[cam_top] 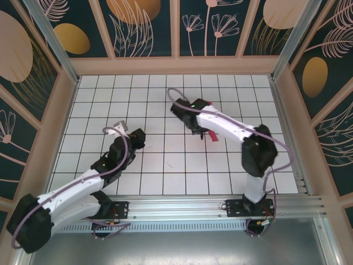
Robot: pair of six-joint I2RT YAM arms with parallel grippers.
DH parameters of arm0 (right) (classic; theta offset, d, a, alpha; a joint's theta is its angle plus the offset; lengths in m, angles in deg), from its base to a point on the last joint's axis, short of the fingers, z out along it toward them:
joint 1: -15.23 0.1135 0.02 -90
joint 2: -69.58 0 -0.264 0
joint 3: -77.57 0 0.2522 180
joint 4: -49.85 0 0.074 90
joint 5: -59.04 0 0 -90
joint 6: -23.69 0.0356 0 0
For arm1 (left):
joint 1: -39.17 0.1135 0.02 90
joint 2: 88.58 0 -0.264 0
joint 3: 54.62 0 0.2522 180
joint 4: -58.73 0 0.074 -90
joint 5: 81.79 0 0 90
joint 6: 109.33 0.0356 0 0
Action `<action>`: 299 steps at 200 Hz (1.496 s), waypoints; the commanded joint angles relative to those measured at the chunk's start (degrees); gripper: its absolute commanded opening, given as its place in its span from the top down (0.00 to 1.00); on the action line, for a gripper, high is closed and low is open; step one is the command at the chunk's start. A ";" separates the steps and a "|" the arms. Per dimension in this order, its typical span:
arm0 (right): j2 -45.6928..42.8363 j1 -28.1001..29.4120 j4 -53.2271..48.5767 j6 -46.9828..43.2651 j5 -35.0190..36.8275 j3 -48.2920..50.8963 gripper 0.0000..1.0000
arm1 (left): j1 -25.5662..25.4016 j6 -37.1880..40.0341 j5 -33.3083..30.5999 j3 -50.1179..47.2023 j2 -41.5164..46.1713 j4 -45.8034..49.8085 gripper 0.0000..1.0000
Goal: Fold a paper plane with a square sheet of paper (pick it up from the middle)
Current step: Turn over the paper at the center of the table, then rotate the paper at the center of the table.
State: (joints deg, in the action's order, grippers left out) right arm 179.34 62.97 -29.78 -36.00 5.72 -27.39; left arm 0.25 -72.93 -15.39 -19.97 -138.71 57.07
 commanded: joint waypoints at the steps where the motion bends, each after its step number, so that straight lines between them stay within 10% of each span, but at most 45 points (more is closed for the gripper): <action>1: 8.31 5.79 -6.67 3.01 2.51 -4.24 0.96 | 0.43 -1.86 -9.70 -1.02 5.57 4.27 0.74; 54: 19.67 8.80 2.61 3.59 -15.15 -10.37 0.87 | 0.48 -0.64 -11.28 -0.63 14.30 11.64 0.74; 102: 7.18 7.28 17.87 0.75 -27.42 -0.29 0.57 | 0.43 2.55 -5.91 -0.85 12.24 7.85 0.67; 184: -28.72 -17.94 54.61 3.73 -50.60 43.11 0.55 | 0.14 4.00 29.78 10.18 -24.33 -10.26 0.70; 299: -19.32 -24.27 65.13 -0.23 -63.28 47.30 0.56 | -1.85 -5.11 31.76 20.78 -46.65 -4.76 0.61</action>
State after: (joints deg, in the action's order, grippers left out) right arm 157.48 38.89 33.21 -33.97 -54.32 22.77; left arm -1.34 -75.92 15.50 -0.65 -183.60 50.89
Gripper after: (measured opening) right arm 0.446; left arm 0.374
